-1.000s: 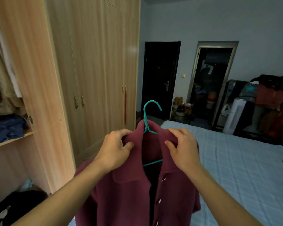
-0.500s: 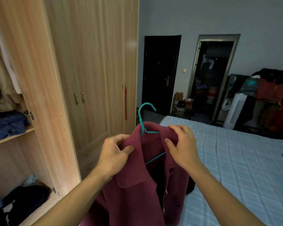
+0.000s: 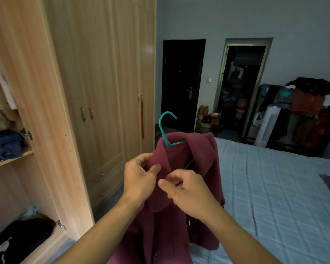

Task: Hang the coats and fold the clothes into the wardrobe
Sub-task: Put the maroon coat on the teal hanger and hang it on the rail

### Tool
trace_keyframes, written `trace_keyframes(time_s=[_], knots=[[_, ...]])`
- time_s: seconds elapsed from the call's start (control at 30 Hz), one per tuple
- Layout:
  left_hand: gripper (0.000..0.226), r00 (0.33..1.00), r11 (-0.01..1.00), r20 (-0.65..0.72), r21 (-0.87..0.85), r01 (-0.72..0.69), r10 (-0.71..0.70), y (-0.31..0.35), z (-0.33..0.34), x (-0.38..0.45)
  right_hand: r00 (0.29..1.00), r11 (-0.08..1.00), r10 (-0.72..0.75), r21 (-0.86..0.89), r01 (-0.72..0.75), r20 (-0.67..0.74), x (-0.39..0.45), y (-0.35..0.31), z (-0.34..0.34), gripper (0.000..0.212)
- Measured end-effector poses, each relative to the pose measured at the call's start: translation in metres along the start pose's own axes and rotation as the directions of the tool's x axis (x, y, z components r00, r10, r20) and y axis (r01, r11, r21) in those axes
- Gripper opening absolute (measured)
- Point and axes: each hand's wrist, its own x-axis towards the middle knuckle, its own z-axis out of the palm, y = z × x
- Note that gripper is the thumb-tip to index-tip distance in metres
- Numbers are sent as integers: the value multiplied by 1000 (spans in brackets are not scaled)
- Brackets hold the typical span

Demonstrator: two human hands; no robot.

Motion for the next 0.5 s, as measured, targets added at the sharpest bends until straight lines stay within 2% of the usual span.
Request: trace_keyframes(time_s=[0.1, 0.23, 0.4, 0.5], knots=[[29, 1000, 997, -8, -75, 30, -30, -2, 9, -3, 999, 989, 45, 140, -41, -29, 1, 0, 5, 35], [40, 996, 987, 91, -156, 35, -21, -1, 23, -16, 992, 973, 107, 214, -90, -68, 9, 0, 5, 44], [50, 997, 993, 70, -113, -20, 28, -11, 37, -23, 972, 893, 194, 433, -121, -129, 25, 9, 16, 10], [55, 998, 986, 57, -163, -32, 42, -13, 40, -32, 966, 861, 198, 500, -90, -167, 29, 17, 24, 11]])
